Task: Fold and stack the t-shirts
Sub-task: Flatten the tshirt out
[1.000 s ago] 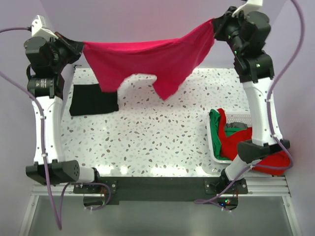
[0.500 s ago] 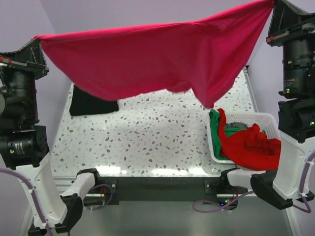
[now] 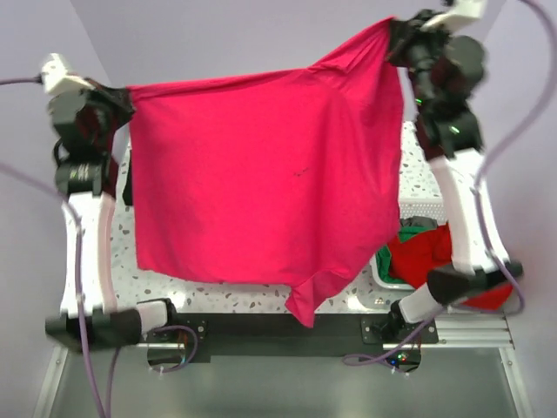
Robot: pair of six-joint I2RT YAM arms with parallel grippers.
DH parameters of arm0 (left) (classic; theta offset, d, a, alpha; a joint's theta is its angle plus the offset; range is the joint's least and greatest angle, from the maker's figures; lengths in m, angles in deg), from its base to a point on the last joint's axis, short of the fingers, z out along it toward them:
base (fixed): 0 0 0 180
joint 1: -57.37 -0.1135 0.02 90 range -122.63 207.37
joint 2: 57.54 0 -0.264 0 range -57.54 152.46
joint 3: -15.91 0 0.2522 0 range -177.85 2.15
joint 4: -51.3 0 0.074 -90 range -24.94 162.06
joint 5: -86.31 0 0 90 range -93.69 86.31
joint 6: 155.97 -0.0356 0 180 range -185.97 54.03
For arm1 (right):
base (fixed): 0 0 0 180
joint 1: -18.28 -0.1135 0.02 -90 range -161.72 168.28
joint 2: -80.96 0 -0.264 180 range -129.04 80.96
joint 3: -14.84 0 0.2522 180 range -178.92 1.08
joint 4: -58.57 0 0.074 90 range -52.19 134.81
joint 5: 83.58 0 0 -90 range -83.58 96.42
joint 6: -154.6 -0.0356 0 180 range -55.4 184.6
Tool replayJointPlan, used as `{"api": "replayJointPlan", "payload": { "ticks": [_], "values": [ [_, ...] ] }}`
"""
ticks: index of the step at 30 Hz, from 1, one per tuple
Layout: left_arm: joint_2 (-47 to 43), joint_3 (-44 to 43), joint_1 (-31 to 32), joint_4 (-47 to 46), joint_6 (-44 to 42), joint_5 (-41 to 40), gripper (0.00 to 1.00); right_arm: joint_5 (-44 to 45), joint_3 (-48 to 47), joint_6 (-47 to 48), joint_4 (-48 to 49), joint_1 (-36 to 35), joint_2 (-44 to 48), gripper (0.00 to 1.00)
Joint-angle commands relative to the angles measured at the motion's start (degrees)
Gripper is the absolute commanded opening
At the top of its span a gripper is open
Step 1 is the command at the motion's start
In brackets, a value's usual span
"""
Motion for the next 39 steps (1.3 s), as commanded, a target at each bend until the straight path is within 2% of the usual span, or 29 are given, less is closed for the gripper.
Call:
{"api": "replayJointPlan", "payload": {
  "ticks": [1,2,3,4,5,6,7,8,10,14,21,26,29,35,39],
  "values": [
    [14.46,3.13,-0.54,-5.08,-3.42,5.37,0.00,2.19,1.09,-1.33,0.00,0.26,-15.04,0.00],
    [18.15,2.43,-0.45,-5.34,-3.60,6.87,0.09,1.93,-0.05,-1.94,-0.53,0.35,-19.11,0.00],
    [26.28,-0.97,-0.80,-4.65,-3.77,9.14,0.13,1.23,-2.06,-2.55,-3.58,0.96,-22.89,0.00],
    [30.19,-3.52,-0.80,-2.99,-3.60,10.39,0.20,-0.17,-8.87,-3.34,-6.40,1.32,-26.67,0.20],
    [33.63,-5.64,-0.63,-2.28,-2.99,11.35,0.28,-3.58,-12.68,-5.00,-9.21,1.67,-35.14,0.37],
    [38.36,-8.79,-0.63,-1.14,-2.72,12.58,0.43,-4.92,-16.29,-5.72,-14.20,2.02,-38.45,0.56],
    [39.88,-9.95,-0.45,-0.60,-2.46,12.77,0.48,-5.80,-21.20,-6.25,-15.99,1.94,-41.35,0.90],
    [40.60,-10.49,-0.02,-0.60,-2.72,13.21,0.59,-7.55,-21.77,-7.73,-16.96,2.02,-43.73,0.99],
    [40.17,-10.41,0.43,-0.16,-4.12,13.82,0.65,-8.10,-16.70,-8.89,-14.96,1.94,-42.88,0.99],
    [34.20,-4.54,1.22,0.98,-6.32,13.65,0.66,-11.87,-2.81,-9.42,-8.62,1.94,-35.33,0.99],
    [16.64,16.72,1.48,1.86,-7.47,11.81,0.69,-16.97,13.63,-8.80,-9.76,0.53,-23.65,0.99],
    [8.98,27.53,2.71,5.03,-7.12,10.23,0.69,-19.16,24.09,-8.62,-11.61,-2.19,-18.28,0.99],
    [6.25,33.34,4.46,4.24,-5.89,9.26,0.69,-19.70,29.54,-8.97,-12.31,-3.51,-15.64,0.99],
    [6.23,38.10,9.81,2.75,-3.08,8.20,0.69,-19.87,37.63,-9.41,-12.75,-5.36,-13.61,0.99],
    [8.69,40.30,11.33,0.02,-0.45,11.43,0.69,-20.31,40.88,-9.59,-13.63,-6.24,-14.48,0.99]
  ]
}}
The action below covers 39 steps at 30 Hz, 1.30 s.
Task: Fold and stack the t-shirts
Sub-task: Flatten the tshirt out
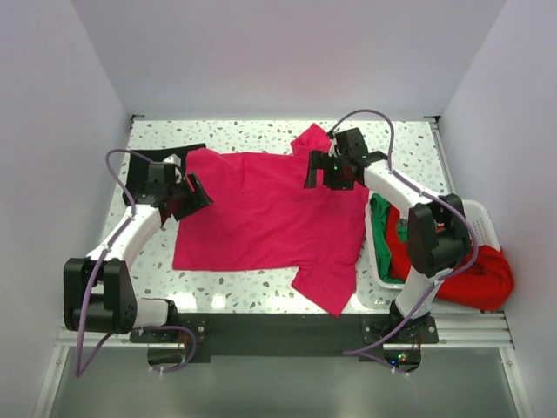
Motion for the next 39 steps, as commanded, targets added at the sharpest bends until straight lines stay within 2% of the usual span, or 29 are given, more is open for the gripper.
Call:
{"api": "replayJointPlan", "payload": {
  "ticks": [1,8,21,33,39],
  "values": [
    [1.37,1.90,0.83,-4.51,3.43,2.73,0.69,-1.80,1.55,-0.70,0.23,-0.84,1.05,0.99],
    [6.21,6.74,0.83,-8.02,4.84,3.88,0.70,-2.77,2.52,-0.17,-0.39,-1.72,-3.34,0.99],
    [12.80,6.92,-1.97,-10.66,4.49,0.89,0.71,-5.14,-1.25,-0.52,-3.11,-1.72,-12.13,0.98],
    [16.67,1.56,-6.90,-8.47,0.19,-2.18,0.71,-6.37,-9.51,-0.61,-6.10,-2.07,-19.33,0.98],
    [13.60,-0.64,-6.55,-9.17,-2.71,-0.70,0.71,-8.21,-14.26,0.09,-7.68,-2.07,-20.39,0.98]
  ]
}}
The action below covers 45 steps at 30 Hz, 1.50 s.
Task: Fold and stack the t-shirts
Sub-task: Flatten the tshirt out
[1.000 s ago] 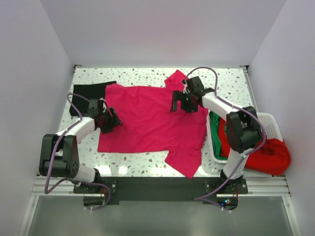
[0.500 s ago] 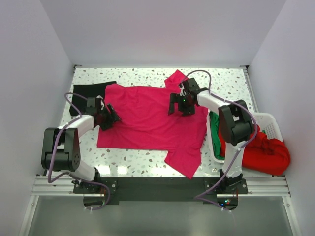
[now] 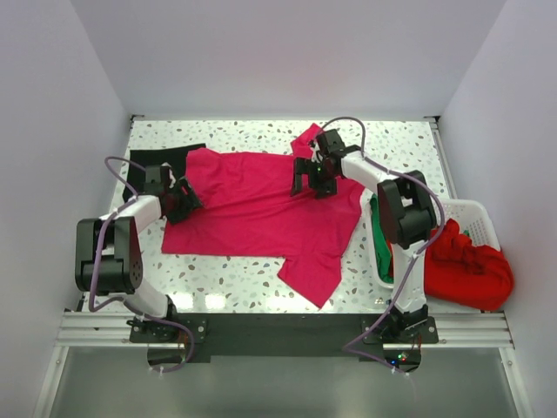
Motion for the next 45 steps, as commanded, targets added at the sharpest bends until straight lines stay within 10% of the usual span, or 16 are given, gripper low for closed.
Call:
{"api": "replayJointPlan", "payload": {
  "ticks": [1,17,39,45],
  "values": [
    [-3.49,-1.91,-0.19,1.15,-3.94,-1.41,0.71,-2.27,-2.99,0.82,-2.55,-0.30,-2.30,0.98],
    [-30.57,8.80,-0.27,26.89,12.92,-22.94,0.67,-7.55,-13.37,0.38,-9.40,-0.30,2.18,0.98],
    [-23.37,15.75,-5.46,17.86,16.63,-22.86,0.40,-6.58,-2.65,0.82,-11.78,-0.30,16.60,0.98],
    [-21.08,16.81,-6.69,13.99,15.40,-20.93,0.16,-2.98,0.43,1.96,-14.15,-0.30,17.74,0.98]
  ]
}}
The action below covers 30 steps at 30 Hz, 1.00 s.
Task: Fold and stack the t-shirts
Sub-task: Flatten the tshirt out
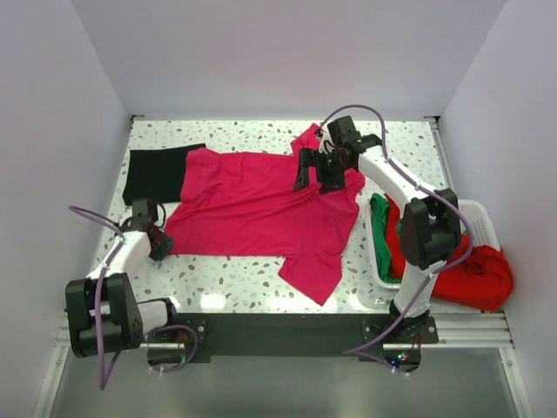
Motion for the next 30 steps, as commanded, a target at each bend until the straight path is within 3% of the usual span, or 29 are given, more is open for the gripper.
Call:
{"api": "replayJointPlan", "payload": {
  "ticks": [1,4,14,23,30],
  "values": [
    [1.97,0.53,-1.36,-4.99,-1.17,0.43,0.12,3.05,2.18,1.09,-2.24,-0.35,4.34,0.98],
    [3.12,-0.70,-2.94,-5.96,-2.84,1.04,0.00,5.43,5.51,1.09,-2.68,-0.26,5.22,0.98],
    [5.76,-5.97,-13.39,-8.50,-12.59,5.51,0.00,16.85,14.84,-5.31,-2.59,-1.57,10.40,0.97],
    [11.30,-7.91,-13.75,-11.93,-16.11,13.42,0.00,24.94,21.60,-16.82,-3.91,-5.62,11.72,0.96],
    [12.26,-9.67,-13.84,-11.58,-20.68,14.23,0.00,29.68,25.30,-23.43,-4.44,-8.77,13.39,0.95]
  ]
}}
